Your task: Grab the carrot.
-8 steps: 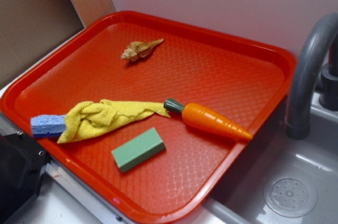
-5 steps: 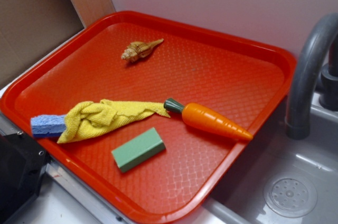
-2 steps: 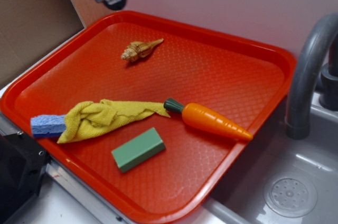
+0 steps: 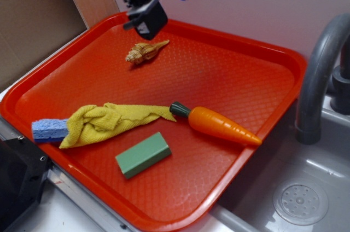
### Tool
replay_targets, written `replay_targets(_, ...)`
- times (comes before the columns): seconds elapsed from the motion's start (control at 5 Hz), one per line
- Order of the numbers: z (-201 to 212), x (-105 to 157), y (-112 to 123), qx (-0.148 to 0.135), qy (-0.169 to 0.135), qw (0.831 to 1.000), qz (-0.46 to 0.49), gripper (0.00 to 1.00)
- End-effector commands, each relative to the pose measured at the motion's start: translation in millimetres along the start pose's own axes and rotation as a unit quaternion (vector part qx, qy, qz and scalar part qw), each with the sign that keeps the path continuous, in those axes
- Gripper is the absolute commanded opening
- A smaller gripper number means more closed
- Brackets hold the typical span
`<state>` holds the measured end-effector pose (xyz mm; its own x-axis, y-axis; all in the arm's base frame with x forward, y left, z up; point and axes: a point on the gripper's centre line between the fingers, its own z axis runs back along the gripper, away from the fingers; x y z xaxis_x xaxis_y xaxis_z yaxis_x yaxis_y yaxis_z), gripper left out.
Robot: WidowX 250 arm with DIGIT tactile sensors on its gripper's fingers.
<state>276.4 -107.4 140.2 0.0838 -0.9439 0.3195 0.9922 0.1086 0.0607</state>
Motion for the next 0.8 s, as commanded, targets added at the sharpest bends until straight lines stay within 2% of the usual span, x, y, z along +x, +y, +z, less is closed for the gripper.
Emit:
replay_targets(0.0,-17.0,33.5,-49.7,-0.013,0.017,0.996,-0.091,1.00)
replay_targets(0.6,-84.3,50.0,-71.3,-0.036,0.082,0.993,-0.080,1.00)
